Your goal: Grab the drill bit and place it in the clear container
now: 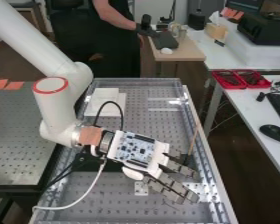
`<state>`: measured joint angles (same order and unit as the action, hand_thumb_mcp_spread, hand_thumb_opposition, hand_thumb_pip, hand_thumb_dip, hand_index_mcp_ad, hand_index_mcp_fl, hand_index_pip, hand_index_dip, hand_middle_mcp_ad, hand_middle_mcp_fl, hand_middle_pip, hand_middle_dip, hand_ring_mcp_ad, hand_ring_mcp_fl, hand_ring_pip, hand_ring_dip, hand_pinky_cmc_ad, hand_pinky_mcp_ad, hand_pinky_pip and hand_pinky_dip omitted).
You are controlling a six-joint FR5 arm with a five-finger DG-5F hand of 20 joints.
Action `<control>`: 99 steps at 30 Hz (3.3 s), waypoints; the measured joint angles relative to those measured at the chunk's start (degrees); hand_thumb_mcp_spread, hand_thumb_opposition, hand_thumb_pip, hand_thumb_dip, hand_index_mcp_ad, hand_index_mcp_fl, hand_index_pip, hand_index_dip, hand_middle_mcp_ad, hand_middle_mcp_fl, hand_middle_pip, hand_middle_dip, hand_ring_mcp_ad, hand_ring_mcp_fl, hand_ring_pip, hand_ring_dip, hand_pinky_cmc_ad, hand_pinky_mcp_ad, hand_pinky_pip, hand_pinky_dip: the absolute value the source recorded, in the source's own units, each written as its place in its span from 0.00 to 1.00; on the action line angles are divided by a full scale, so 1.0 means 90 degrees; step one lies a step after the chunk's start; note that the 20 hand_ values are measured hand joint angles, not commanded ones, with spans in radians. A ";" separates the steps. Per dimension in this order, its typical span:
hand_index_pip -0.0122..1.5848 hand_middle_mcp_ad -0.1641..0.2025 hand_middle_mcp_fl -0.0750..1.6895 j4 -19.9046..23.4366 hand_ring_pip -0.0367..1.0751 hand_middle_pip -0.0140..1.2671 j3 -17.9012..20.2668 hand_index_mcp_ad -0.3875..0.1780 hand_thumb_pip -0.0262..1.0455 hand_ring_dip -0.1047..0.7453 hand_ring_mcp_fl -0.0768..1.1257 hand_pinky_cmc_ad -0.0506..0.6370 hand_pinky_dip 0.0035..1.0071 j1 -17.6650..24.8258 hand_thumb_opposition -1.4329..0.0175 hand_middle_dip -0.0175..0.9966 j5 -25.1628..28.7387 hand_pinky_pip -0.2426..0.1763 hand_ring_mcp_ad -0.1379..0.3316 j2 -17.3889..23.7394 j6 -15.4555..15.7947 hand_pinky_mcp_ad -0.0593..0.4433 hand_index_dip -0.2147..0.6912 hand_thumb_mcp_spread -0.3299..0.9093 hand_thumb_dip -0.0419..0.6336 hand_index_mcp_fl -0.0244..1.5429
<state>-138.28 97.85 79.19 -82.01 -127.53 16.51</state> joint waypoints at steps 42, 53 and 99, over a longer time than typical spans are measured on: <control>0.90 0.65 0.20 -0.0015 0.10 0.11 -0.0063 0.50 0.57 0.11 0.09 0.50 0.19 -0.0014 0.34 0.20 0.0050 0.40 0.86 -0.0072 -0.0030 0.51 0.37 0.67 0.48 0.36; 0.86 0.65 0.23 0.0128 0.11 0.11 -0.0061 0.50 0.51 0.12 0.10 0.50 0.19 -0.0019 0.34 0.20 0.0077 0.40 0.86 -0.0078 -0.0097 0.52 0.38 0.68 0.45 0.46; 0.80 0.62 0.26 0.0967 0.12 0.11 0.0737 0.51 0.49 0.14 0.13 0.51 0.19 0.0622 0.33 0.21 -0.0913 0.44 0.84 0.1039 -0.0007 0.52 0.37 0.70 0.46 0.51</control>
<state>-129.57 104.48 84.79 -90.23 -118.18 16.45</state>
